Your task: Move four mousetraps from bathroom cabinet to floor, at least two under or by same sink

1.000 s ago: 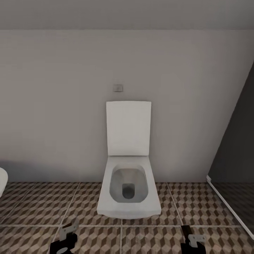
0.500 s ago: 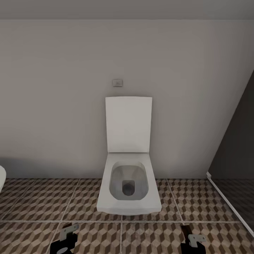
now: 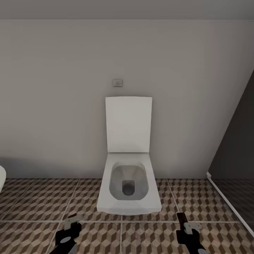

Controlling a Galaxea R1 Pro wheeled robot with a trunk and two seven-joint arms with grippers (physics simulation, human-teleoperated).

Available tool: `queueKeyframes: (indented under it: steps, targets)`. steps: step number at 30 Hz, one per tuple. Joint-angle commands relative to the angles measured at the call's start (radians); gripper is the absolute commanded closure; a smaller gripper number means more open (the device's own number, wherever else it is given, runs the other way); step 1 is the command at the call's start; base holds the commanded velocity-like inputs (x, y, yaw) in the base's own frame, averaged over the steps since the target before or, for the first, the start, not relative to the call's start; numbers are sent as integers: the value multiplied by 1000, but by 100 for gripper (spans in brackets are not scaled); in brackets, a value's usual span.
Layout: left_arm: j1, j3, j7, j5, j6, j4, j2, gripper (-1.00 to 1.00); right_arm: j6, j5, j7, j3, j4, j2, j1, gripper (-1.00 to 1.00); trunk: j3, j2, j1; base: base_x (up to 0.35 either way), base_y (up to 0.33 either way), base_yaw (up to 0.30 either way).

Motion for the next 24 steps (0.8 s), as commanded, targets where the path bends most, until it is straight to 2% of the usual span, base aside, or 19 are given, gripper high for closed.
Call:
queueKeyframes:
  steps: [1, 4, 12, 17, 20, 24]
  targets:
    - [-1, -8, 8, 9, 7, -7, 2, 100, -2, -11, 1, 8, -4, -1, -1, 100, -1, 0, 0, 0, 0, 0]
    - [-2, -8, 10, 8, 47, -44, 8, 100, 15, -11, 1, 8, -22, -2, -5, 100, -1, 0, 0, 0, 0, 0]
    - [-10, -6, 15, 5, 70, -79, 18, 100, 62, -11, -2, 8, -43, -3, -35, 100, -1, 0, 0, 0, 0, 0]
    - [-34, -5, 12, 3, 79, -80, 44, 100, 98, -13, -6, 8, -44, -6, -62, 100, -1, 0, 0, 0, 0, 0]
    - [-49, -5, 9, 6, 128, -81, 57, 100, 106, -13, -6, 8, -44, -8, -68, 100, -1, 0, 0, 0, 0, 0]
    - [-55, -5, 8, 10, 160, -81, 58, 100, 103, -14, -8, 8, -42, -8, -70, 100, -1, 0, 0, 0, 0, 0]
